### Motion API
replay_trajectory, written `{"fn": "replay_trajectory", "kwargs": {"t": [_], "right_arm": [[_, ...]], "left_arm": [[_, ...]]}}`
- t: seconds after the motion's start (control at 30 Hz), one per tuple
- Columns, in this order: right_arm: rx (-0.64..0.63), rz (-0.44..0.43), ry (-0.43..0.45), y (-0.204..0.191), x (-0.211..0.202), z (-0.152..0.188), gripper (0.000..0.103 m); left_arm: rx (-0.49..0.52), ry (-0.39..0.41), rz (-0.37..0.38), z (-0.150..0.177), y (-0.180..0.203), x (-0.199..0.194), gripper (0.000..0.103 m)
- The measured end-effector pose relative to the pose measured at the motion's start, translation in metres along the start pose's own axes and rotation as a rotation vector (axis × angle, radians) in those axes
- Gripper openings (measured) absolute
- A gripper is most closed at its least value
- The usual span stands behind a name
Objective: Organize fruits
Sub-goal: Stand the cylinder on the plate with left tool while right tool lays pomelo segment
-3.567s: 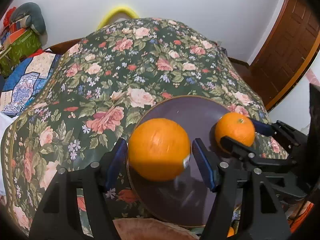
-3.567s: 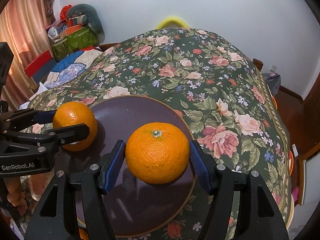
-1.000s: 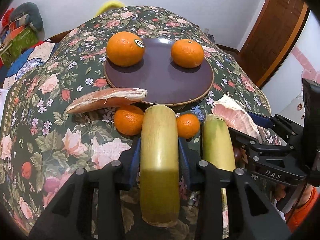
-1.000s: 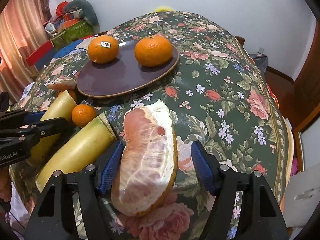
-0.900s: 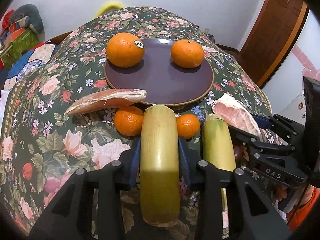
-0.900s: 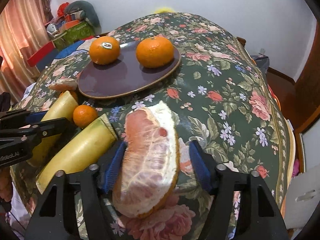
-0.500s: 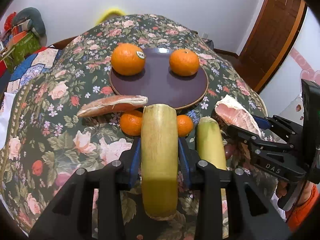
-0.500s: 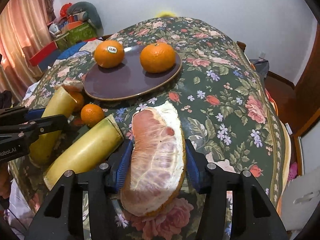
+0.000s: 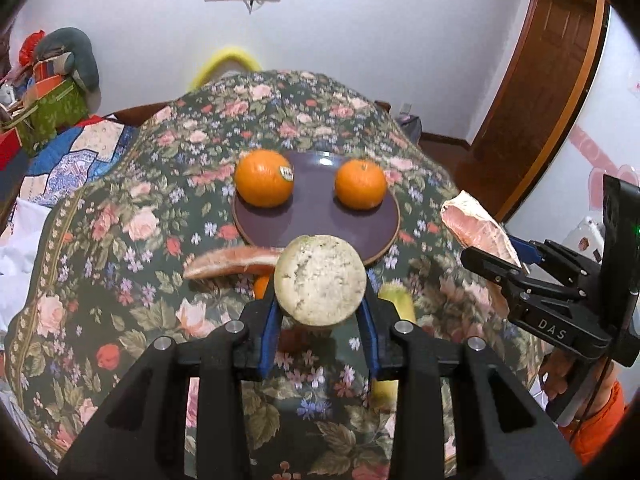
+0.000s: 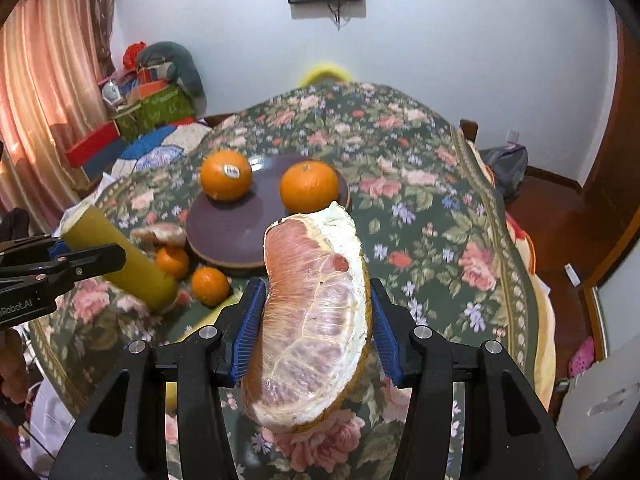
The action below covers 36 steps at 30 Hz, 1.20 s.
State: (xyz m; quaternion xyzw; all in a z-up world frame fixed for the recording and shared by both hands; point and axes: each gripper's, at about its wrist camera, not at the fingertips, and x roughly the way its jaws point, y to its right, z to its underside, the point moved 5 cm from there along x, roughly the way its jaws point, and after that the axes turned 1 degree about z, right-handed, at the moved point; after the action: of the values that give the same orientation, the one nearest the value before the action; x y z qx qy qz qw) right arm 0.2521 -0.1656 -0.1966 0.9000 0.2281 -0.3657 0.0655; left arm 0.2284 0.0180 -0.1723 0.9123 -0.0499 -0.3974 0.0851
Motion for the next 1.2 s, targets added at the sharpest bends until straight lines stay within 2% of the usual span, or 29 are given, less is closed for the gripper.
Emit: {"fn": "replay_trajectory", "kwargs": {"t": [0.43, 0.63, 0.8, 1.2], "right_arm": [[0.009, -0.040, 0.071, -0.009, 0.003, -0.034, 0.048], [0.003, -0.053, 0.081, -0.013, 0.012, -0.043, 0.048], [0.004, -0.064, 0.083, -0.015, 0.022, -0.049, 0.048], [-0.018, -0.083, 0.063, -0.021, 0.054, -0.057, 0.048]], "left_arm": [[-0.016, 0.082, 0.029, -0.037, -0.003, -0.008, 0.034], [-0.003, 0.095, 0.019, -0.050, -0.006, -0.001, 0.034], [0.019, 0.078, 0.000, -0.055, -0.008, 0.013, 0.034], [0.042, -0.033, 0.007, -0.058, -0.015, 0.065, 0.034]]}}
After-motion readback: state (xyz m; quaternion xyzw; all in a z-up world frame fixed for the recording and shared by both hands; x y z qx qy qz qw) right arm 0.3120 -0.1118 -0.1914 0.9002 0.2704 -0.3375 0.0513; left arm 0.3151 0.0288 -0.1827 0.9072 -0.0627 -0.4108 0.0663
